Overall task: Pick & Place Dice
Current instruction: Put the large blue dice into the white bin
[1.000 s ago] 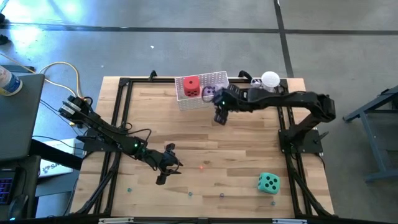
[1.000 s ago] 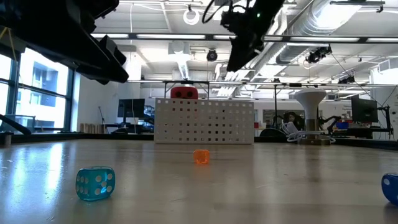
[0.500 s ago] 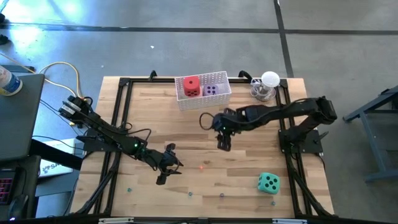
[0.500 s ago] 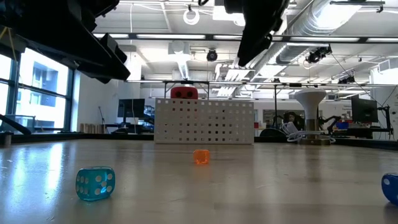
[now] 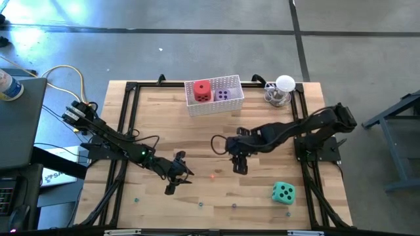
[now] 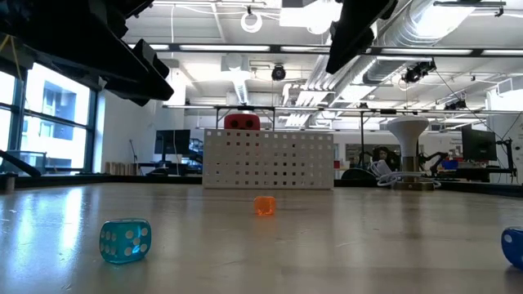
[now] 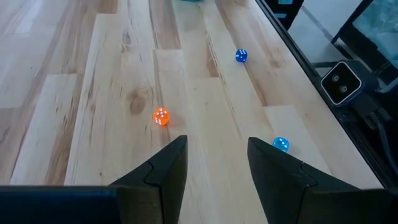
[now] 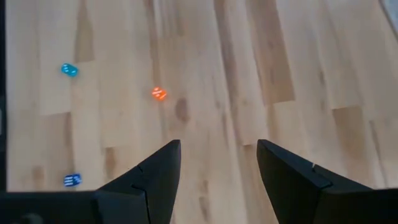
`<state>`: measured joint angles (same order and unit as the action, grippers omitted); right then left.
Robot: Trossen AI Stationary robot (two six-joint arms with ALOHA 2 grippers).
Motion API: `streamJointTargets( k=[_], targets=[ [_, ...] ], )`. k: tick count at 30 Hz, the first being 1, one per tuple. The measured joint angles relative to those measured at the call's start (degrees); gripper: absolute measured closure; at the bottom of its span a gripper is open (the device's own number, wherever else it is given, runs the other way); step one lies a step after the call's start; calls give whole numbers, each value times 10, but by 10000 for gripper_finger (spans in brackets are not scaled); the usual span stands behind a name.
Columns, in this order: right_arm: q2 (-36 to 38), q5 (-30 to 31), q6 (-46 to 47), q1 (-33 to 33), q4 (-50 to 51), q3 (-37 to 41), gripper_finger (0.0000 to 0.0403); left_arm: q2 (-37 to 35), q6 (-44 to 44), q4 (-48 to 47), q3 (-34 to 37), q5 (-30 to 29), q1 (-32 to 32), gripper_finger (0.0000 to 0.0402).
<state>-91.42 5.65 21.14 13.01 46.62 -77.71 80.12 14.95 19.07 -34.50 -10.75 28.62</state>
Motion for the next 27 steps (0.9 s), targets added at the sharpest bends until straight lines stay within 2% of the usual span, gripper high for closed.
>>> streamJointTargets(
  k=[7, 16, 21, 27],
  targets=[
    [0, -13, 49, 40, 25, 0, 199, 0, -6, 5, 0, 0, 0, 238],
    [0, -3, 209, 102, 137, 0, 209, 0, -37, 10, 0, 0, 0, 238],
    [0, 13, 292, 138, 171, 0, 260, 0, -62, 25, 0, 2, -6, 238],
    [0, 17, 432, 186, 255, 0, 358, 0, -67, 31, 0, 37, -33, 238]
  ],
)
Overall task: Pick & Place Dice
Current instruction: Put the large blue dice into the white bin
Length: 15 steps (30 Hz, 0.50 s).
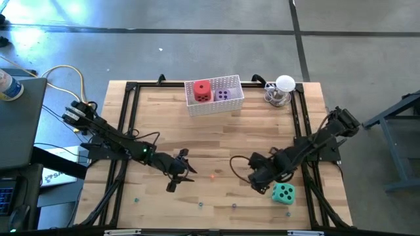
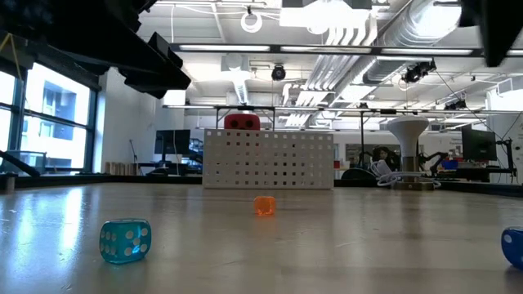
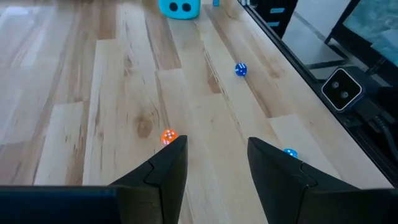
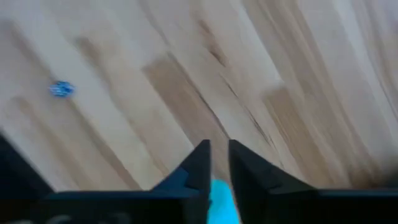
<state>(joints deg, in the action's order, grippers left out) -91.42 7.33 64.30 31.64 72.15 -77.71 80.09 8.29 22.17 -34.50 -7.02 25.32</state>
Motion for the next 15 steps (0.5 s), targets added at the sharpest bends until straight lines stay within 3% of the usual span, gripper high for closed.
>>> streamJointTargets(
  k=[3, 9, 15],
  targets=[
    [0, -5, 105, 28, 58, 0, 394, 0, -6, 2, 0, 26, -16, 238],
    [9, -44, 308, 98, 129, 0, 400, 0, -11, 11, 0, 68, -41, 238],
    [9, -102, 515, 167, 122, 0, 401, 0, -11, 11, 0, 76, -55, 238]
  ],
)
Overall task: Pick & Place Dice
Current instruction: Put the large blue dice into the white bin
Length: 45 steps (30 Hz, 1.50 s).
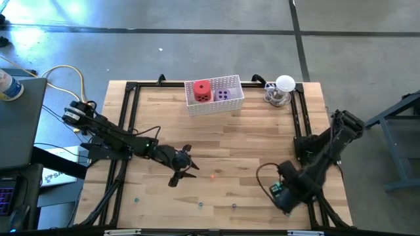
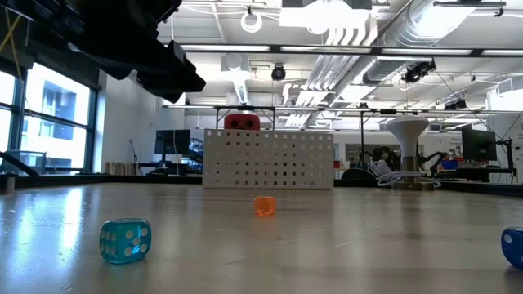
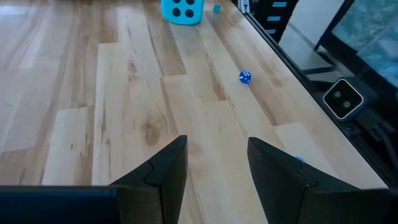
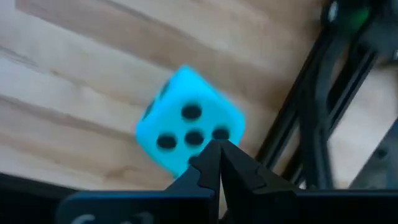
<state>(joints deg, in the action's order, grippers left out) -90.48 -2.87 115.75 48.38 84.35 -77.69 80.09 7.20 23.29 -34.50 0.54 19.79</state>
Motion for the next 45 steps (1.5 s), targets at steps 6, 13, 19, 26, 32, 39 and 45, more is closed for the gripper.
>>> streamJointTargets(
  k=[6, 13, 19, 26, 32, 39, 45],
  targets=[
    [0, -9, 162, 51, -34, 0, 401, 0, -3, 0, 0, 0, -8, 238],
    [-25, -34, 223, 89, -79, 0, 401, 0, -3, 0, 0, -1, -10, 238],
    [-61, -54, 207, 90, -88, 0, 401, 0, -2, 0, 0, -2, -9, 238],
    [-83, -98, 209, 90, -68, 1, 401, 0, -1, 0, 0, -2, -7, 238],
    [-83, -107, 208, 90, -134, 66, 401, 0, -3, 0, 0, -2, -9, 238],
    [-81, -88, 195, 87, -241, 138, 401, 0, -11, 7, 0, -2, -9, 238],
    [-87, -11, 176, 68, -257, 166, 401, 0, -16, 15, 0, -2, -9, 238]
  ],
)
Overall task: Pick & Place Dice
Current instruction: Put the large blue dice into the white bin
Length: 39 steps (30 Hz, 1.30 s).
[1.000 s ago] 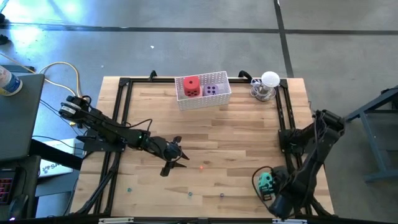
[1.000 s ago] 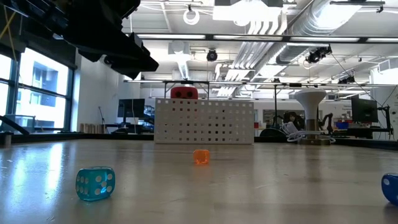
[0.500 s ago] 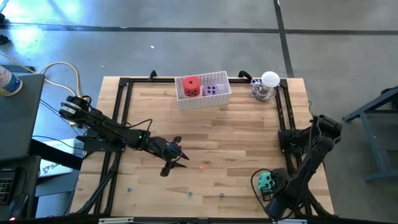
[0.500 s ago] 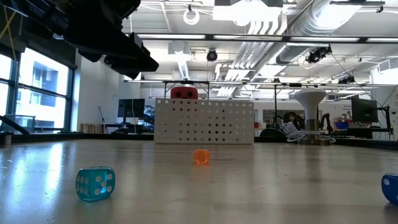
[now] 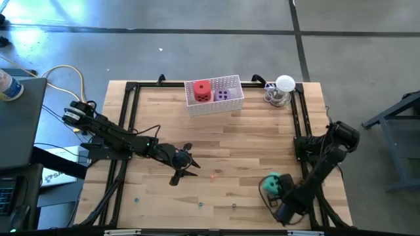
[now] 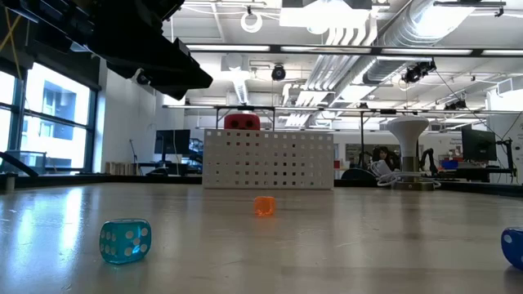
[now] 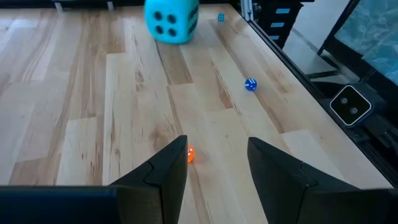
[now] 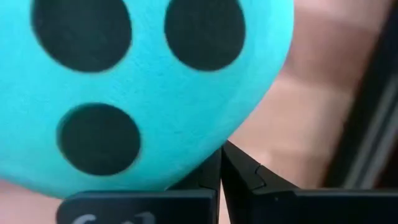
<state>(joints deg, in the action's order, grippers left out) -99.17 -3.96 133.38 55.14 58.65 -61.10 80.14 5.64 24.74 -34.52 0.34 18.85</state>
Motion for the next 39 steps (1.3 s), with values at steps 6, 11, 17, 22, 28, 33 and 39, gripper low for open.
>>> streamJointTargets(
  k=[6, 11, 17, 22, 28, 33, 39],
  targets=[
    [3, 48, -82, -37, -11, 18, 401, 0, -12, 0, 0, 0, 0, 238],
    [3, 96, -186, -90, -9, 26, 401, 0, -13, 0, 0, 0, 0, 238],
    [3, 166, -340, -164, -26, 26, 401, 0, -14, -1, 0, 0, 0, 238],
    [3, 213, -495, -240, -67, 26, 401, 0, -23, -1, 0, 0, 0, 238],
    [3, 220, -686, -323, -197, 26, 401, 0, -24, -1, 0, -7, -1, 238],
    [4, 180, -786, -342, -295, 26, 401, 0, -25, -1, 0, -30, -8, 238],
    [26, 63, -728, -309, -266, 26, 401, 0, -23, -3, 0, -35, -20, 238]
  ],
)
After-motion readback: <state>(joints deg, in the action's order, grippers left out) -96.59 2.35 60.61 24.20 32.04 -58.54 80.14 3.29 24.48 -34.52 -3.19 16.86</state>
